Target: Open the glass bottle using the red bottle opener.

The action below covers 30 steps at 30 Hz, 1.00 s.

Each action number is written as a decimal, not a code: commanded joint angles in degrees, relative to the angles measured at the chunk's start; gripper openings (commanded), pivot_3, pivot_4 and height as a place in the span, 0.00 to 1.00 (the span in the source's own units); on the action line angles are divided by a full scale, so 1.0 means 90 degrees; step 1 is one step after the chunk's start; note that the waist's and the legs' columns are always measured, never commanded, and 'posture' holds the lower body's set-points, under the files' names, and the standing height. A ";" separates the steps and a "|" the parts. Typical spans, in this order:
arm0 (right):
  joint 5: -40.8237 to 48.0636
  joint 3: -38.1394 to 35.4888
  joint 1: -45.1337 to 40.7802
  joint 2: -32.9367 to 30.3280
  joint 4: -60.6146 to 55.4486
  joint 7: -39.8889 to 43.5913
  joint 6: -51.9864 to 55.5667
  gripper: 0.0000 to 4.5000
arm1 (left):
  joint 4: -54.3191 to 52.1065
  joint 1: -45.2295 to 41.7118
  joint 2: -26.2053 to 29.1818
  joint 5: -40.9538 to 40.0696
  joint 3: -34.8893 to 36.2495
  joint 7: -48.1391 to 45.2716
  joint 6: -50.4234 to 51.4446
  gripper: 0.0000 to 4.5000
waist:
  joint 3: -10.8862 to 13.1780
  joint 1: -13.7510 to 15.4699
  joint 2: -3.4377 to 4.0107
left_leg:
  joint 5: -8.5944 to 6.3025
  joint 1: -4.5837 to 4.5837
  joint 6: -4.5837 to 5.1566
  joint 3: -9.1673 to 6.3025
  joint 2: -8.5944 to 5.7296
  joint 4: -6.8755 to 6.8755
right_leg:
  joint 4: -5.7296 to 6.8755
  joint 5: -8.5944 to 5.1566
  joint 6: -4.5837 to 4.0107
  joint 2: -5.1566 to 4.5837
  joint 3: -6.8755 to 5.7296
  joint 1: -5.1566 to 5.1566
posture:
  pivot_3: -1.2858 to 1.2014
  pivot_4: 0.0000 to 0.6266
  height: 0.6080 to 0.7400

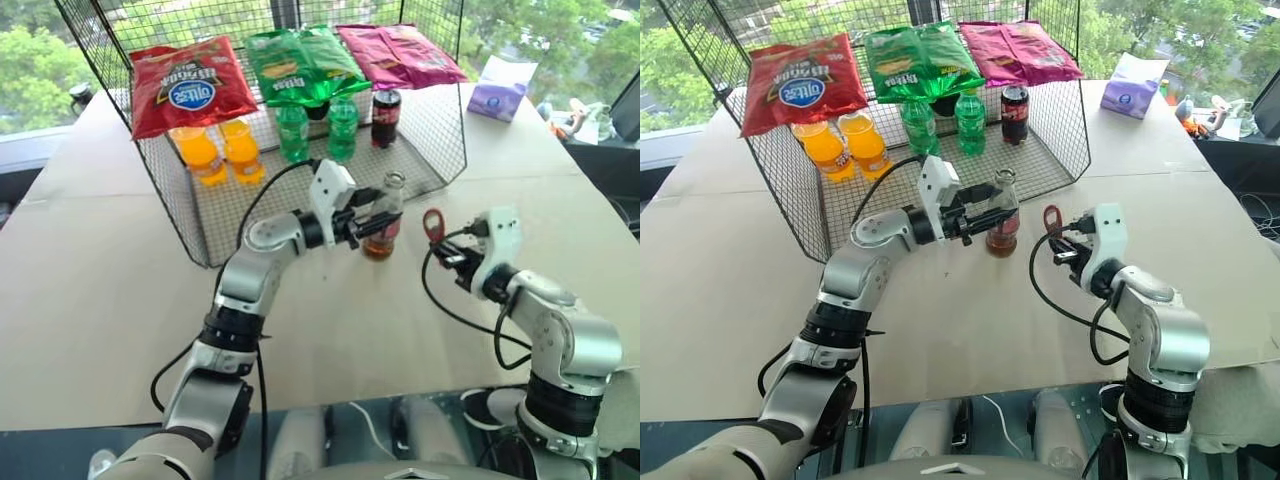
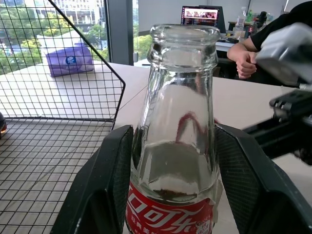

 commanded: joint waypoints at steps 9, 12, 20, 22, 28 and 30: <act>0.0514 0.0281 0.0015 -0.0839 0.0464 -0.0222 -0.0766 0.99 | -0.0254 0.0041 0.0015 -0.0003 -0.0002 0.0039 -0.0111 0.50 | 0.0001 -0.0016 0.0001 | 0.0000 -0.0002 0.0000 -0.0002 -0.0002 -0.0009 | -0.0006 0.0001 0.0003 0.0004 -0.0001 -0.0001 | 0.52 0.24 1.00; 0.0599 0.0172 0.0018 -0.0943 0.0255 -0.0345 -0.1153 0.99 | -0.0307 0.0066 0.0023 -0.0095 0.0039 -0.0013 -0.0072 0.50 | 0.0001 -0.0020 0.0001 | 0.0000 -0.0002 0.0000 -0.0002 -0.0002 -0.0008 | -0.0008 0.0000 0.0002 0.0003 0.0000 -0.0001 | 0.52 0.24 1.00; 0.0985 0.0089 0.0124 -0.1384 -0.0243 -0.0259 -0.1958 1.00 | -0.0367 0.0113 0.0068 -0.0157 0.0066 -0.0056 -0.0057 0.98 | 0.0003 -0.0036 0.0002 | 0.0000 -0.0004 0.0000 -0.0002 -0.0001 -0.0010 | -0.0011 0.0002 0.0007 0.0005 0.0000 -0.0002 | 0.52 0.24 1.00; 0.1134 0.0072 0.0131 -0.1424 -0.0296 -0.0284 -0.2003 1.00 | -0.0379 0.0120 0.0083 -0.0171 0.0078 -0.0056 -0.0053 0.98 | 0.0003 -0.0043 0.0002 | 0.0000 -0.0004 0.0000 -0.0002 -0.0001 -0.0011 | -0.0011 0.0002 0.0006 0.0005 0.0000 -0.0002 | 0.52 0.24 1.00; 0.1604 -0.0034 0.0302 -0.1631 -0.0570 -0.0114 -0.2328 1.00 | -0.0696 0.0289 0.0294 -0.0428 0.0262 -0.0133 0.0127 0.98 | 0.0003 -0.0048 0.0003 | 0.0000 -0.0004 0.0000 -0.0003 0.0000 -0.0011 | -0.0011 0.0002 0.0006 0.0006 0.0000 -0.0002 | 0.52 0.24 1.00; 0.1788 -0.0152 0.0482 -0.1840 -0.0725 0.0029 -0.2392 1.00 | -0.0960 0.0465 0.0498 -0.0577 0.0406 -0.0149 0.0279 0.98 | 0.0003 -0.0046 0.0003 | 0.0000 -0.0005 0.0000 -0.0003 0.0003 -0.0012 | -0.0012 0.0001 0.0006 0.0005 0.0000 -0.0002 | 0.52 0.24 1.00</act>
